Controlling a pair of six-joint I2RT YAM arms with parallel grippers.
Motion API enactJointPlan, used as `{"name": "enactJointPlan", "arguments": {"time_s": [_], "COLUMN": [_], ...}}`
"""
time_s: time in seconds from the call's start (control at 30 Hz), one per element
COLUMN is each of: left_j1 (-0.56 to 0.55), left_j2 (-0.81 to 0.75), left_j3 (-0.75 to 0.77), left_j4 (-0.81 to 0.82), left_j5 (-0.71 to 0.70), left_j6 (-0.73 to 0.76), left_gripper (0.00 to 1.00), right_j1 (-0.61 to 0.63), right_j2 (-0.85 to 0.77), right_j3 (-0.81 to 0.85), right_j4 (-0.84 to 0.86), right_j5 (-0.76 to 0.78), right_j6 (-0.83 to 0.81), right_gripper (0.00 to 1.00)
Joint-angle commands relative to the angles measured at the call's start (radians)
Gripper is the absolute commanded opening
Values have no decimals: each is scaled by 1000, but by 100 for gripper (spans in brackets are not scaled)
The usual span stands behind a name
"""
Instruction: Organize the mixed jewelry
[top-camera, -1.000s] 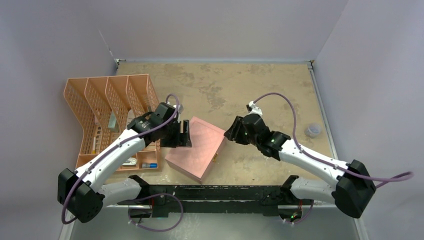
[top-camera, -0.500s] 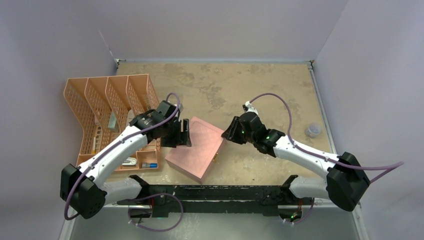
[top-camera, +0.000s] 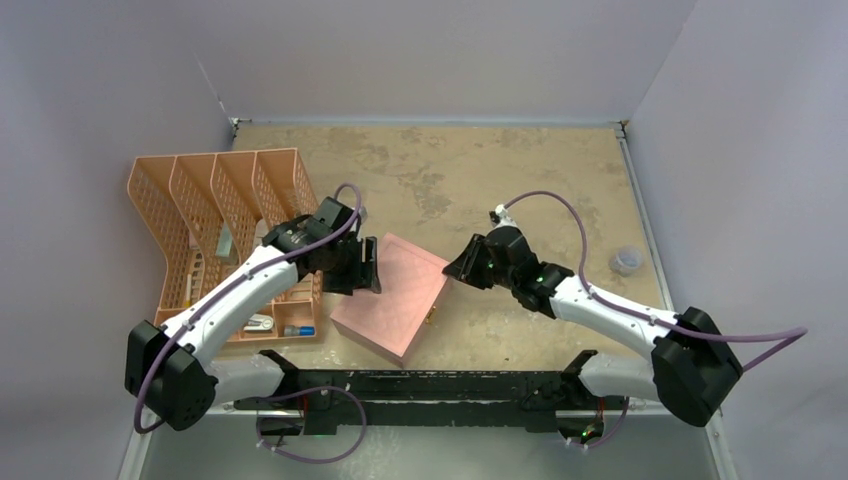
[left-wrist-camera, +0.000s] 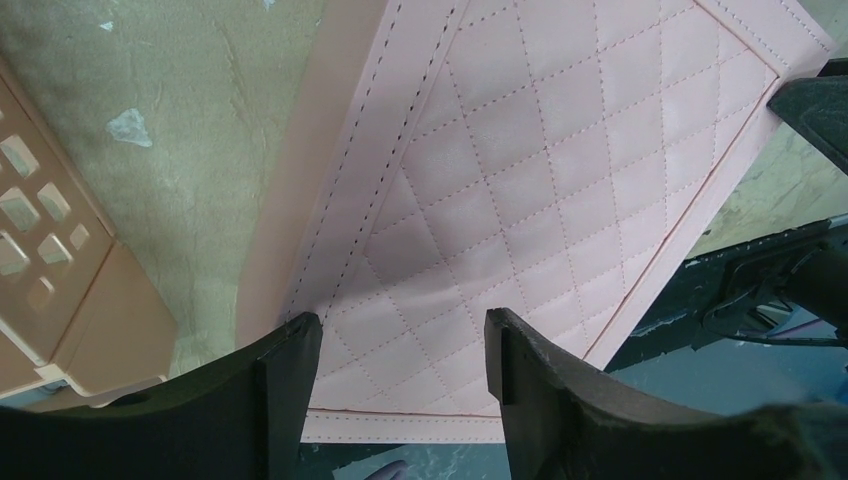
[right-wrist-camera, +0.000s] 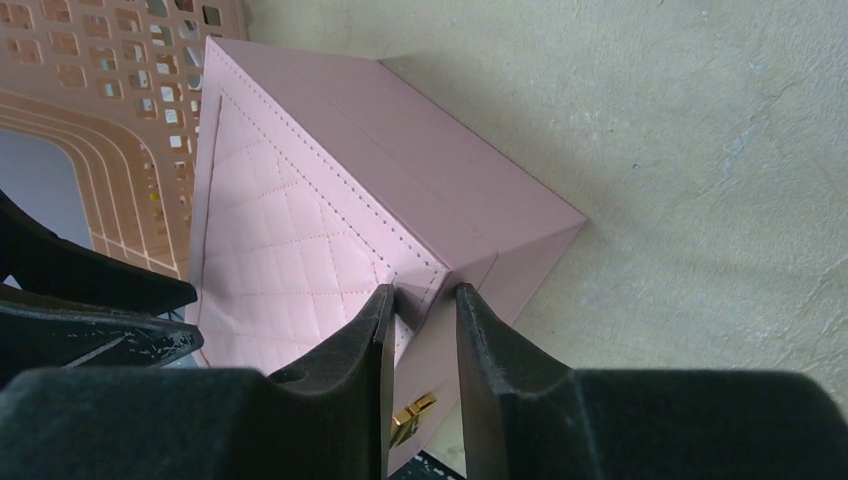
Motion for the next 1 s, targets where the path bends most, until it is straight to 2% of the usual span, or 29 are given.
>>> {"name": "enactJointPlan", "arguments": {"time_s": [0.0,0.27,0.4,0.47,0.57,0.8,0.97], "left_j1": [-27,-76,-86,-87,-88,-87,-90], "left_j2": [159,196,183,163,132,90,96], "left_j3": [-109,-149,-137,-117,-90,-88,-117], "left_j4": [66,84,76,70,75,99,128], "left_j5": [158,123,85,59,36,22,43], "left_j6": [0,-62,-73,-72,-54,-42,-50], "left_gripper": [60,56,54,54,54,54,54], "right_j1": [13,14,25,37,70,169,210], "right_j2": [88,75,25,16,20,90,162], "right_j3": [-31,182,313,349,358,383,365], "right_j4": [-270,-471,-472,-461,-442,-498,-562], "right_j5": [107,248,247,196,98,74,89], "right_j6": [-120,-183,-222,-258,-300,-270,-249], "right_gripper": [26,29,42,52,57,56,42]}}
